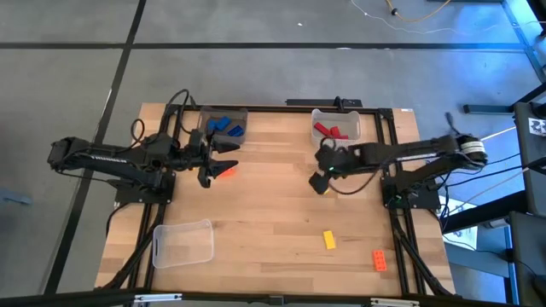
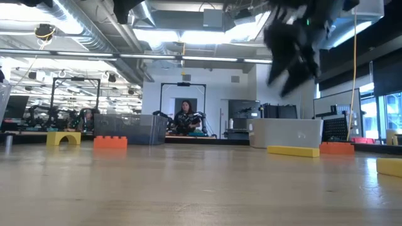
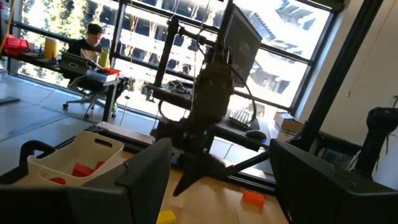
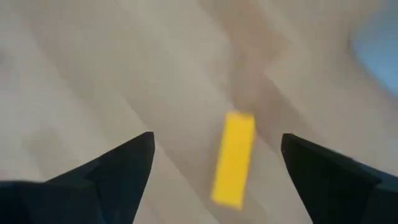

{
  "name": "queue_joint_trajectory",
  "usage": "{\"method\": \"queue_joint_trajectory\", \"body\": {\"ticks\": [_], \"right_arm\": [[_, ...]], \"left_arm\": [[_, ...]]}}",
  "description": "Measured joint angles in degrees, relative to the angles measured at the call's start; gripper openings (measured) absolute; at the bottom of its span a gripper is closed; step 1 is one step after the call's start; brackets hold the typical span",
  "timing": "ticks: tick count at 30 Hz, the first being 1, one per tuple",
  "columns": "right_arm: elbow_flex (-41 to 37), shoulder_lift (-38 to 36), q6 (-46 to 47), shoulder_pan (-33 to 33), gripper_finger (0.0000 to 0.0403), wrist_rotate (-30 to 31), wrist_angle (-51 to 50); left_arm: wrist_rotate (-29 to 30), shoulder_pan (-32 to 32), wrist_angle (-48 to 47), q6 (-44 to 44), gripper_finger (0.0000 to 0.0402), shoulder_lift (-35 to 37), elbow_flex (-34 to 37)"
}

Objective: Sort & place blocks by color
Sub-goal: Put the yellow rectangular block into the white transparent bin

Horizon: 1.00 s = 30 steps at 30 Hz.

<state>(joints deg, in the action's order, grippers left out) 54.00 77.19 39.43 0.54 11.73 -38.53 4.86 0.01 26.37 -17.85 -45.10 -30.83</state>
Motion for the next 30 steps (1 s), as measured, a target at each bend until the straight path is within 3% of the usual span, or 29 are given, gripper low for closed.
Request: {"method": "queue_joint_trajectory", "body": {"ticks": [5, 19, 24, 30], "right_arm": [[0.00, 8.02, 3.88, 0.02, 0.0349, -3.03, -5.61], [0.02, 20.12, 3.62, -2.74, 0.0335, -7.34, -4.95], [0.13, 22.12, 3.62, -3.17, 0.0287, -9.09, -4.15], [0.20, 22.29, 2.33, -3.17, 0.0182, -10.27, -4.02]], "left_arm": [[0.03, 0.00, 0.02, -0.04, 0.0261, -0.02, 0.00], [0.17, 0.00, 0.06, 0.20, 0.0261, -0.04, -0.05], [0.18, 0.00, 0.06, 0.20, 0.0261, -0.04, -0.05], [0.20, 0.00, 0.08, 0.20, 0.0261, -0.04, -0.06]]}}
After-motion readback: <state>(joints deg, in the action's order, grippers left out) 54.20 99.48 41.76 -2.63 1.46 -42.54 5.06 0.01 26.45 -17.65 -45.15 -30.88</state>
